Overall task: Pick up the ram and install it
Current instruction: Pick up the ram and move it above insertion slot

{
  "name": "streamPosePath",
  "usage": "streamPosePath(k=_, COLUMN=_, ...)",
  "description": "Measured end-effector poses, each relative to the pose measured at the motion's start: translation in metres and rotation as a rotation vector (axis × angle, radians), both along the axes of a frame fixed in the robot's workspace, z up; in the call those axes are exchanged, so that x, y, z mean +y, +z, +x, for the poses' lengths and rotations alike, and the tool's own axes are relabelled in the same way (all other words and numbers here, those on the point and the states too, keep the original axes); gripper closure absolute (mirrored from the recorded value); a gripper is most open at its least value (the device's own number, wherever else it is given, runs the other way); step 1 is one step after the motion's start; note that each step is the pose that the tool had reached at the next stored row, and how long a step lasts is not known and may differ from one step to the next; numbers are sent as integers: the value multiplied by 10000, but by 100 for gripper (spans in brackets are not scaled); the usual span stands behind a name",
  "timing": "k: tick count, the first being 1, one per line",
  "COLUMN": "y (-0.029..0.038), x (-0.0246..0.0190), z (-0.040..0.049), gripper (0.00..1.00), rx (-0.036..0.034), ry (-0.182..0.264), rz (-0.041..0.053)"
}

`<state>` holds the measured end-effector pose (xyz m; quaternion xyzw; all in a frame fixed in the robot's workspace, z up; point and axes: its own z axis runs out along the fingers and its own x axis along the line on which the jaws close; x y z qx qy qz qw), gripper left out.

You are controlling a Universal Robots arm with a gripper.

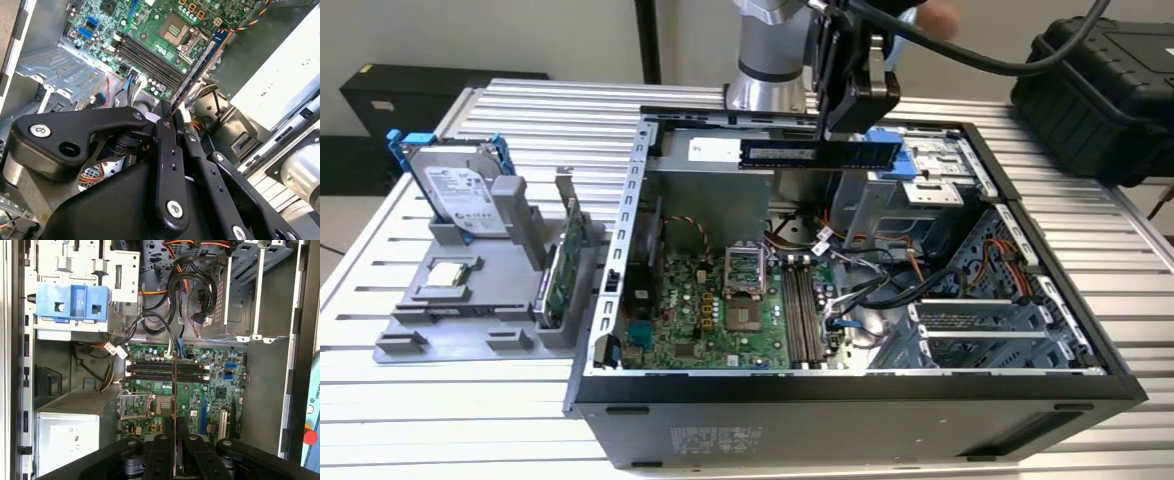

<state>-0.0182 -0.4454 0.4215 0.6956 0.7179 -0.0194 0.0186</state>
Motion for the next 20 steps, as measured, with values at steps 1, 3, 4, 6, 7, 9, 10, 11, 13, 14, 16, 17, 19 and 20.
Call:
streamPosePath(k=1, y=0, x=7, z=0, gripper=100, rx=0, ry=-7, rz=1)
streamPosePath(k=3, y=0, x=20, z=0, gripper=100, rx=0, ry=-28, rz=0)
streamPosePath(k=4, y=-1, x=26, z=0, gripper=100, rx=0, ry=-35, rz=0)
streamPosePath(k=6, y=-1, x=37, z=0, gripper=100, rx=0, ry=-44, rz=0)
streamPosePath(k=7, y=-1, x=43, z=0, gripper=100, rx=0, ry=-45, rz=0)
streamPosePath(k=9, y=-1, x=53, z=0, gripper=100, rx=0, ry=-45, rz=1)
streamPosePath(k=10, y=-1, x=57, z=0, gripper=100, rx=1, ry=-44, rz=0)
streamPosePath(k=11, y=-1, x=60, z=0, gripper=100, rx=0, ry=-45, rz=0)
streamPosePath(k=13, y=-1, x=65, z=0, gripper=100, rx=0, ry=-44, rz=0)
streamPosePath(k=14, y=-2, x=68, z=0, gripper=100, rx=-1, ry=-45, rz=1)
streamPosePath(k=16, y=-1, x=72, z=0, gripper=100, rx=0, ry=-45, rz=0)
streamPosePath(k=17, y=-2, x=74, z=0, gripper=100, rx=0, ry=-45, rz=1)
streamPosePath(k=19, y=-1, x=79, z=0, gripper=100, rx=0, ry=-45, rz=0)
streamPosePath(k=20, y=-2, x=81, z=0, gripper=100, rx=0, ry=-45, rz=1)
